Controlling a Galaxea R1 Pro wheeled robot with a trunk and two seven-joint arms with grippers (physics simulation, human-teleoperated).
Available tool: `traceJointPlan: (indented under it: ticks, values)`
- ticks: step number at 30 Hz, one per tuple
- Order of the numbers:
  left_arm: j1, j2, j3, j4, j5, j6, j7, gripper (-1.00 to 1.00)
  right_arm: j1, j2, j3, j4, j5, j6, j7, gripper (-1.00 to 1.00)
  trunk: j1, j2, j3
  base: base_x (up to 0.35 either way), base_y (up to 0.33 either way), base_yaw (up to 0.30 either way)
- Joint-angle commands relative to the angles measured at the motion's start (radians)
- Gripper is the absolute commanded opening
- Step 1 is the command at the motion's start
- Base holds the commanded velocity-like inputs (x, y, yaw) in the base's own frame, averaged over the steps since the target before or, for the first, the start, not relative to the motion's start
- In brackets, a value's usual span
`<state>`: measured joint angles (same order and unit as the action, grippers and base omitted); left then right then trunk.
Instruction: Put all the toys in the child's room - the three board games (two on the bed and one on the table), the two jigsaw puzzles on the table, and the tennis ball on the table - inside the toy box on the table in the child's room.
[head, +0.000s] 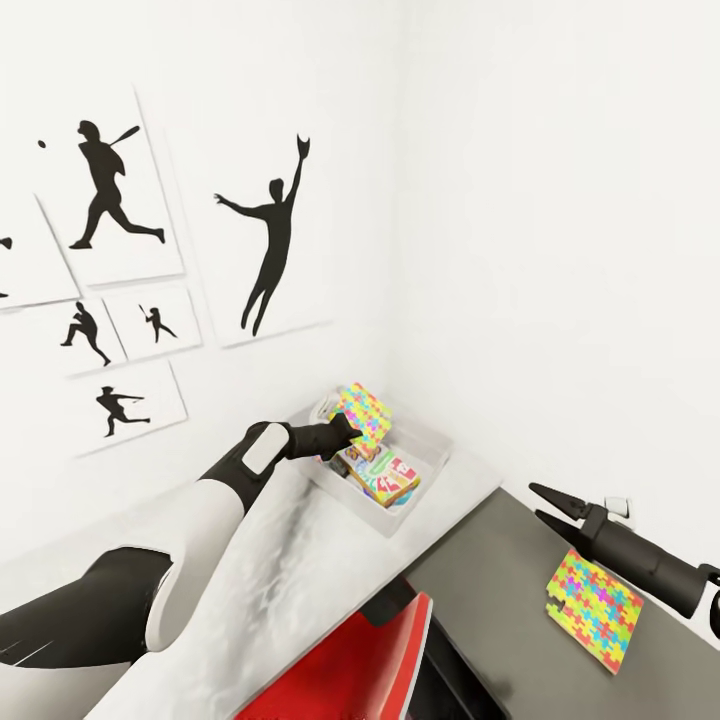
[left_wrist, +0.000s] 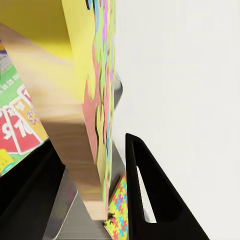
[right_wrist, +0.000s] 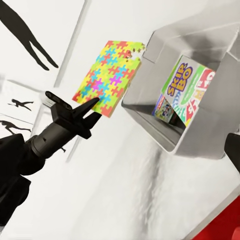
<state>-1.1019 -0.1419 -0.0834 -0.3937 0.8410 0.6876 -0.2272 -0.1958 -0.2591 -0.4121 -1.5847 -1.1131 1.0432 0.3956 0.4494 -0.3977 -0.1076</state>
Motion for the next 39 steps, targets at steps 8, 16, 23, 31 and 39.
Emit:
traceJointPlan:
  ticks: [8, 16, 23, 31, 39]
  values:
    - [-0.001, -0.005, -0.003, -0.007, -0.006, 0.007, 0.004, -1.00, -0.001, 0.000, -0.002, 0.000, 0.010, 0.004, 0.031, 1.00, 0.001, -0.002, -0.015, 0.000, 0.000, 0.000]
    - [-0.001, -0.006, -0.003, -0.059, -0.010, 0.039, 0.004, -1.00, -0.001, 0.001, -0.001, 0.000, 0.010, 0.004, 0.032, 1.00, 0.001, -0.002, -0.029, 0.000, 0.000, 0.000]
    - [-0.001, -0.003, -0.004, -0.086, -0.011, 0.067, 0.003, -1.00, -0.001, 0.001, -0.001, 0.000, 0.011, 0.004, 0.032, 1.00, 0.001, -0.002, -0.040, 0.000, 0.000, 0.000]
    - [-0.001, -0.006, -0.005, -0.088, -0.012, 0.068, 0.003, -1.00, -0.001, 0.001, -0.001, 0.000, 0.010, 0.004, 0.032, 1.00, 0.001, -0.002, -0.053, 0.000, 0.000, 0.000]
    - [-0.001, -0.008, -0.006, -0.088, -0.012, 0.066, 0.003, -1.00, -0.001, 0.001, -0.001, 0.000, 0.011, 0.004, 0.032, 1.00, 0.001, -0.002, -0.066, 0.000, 0.000, 0.000]
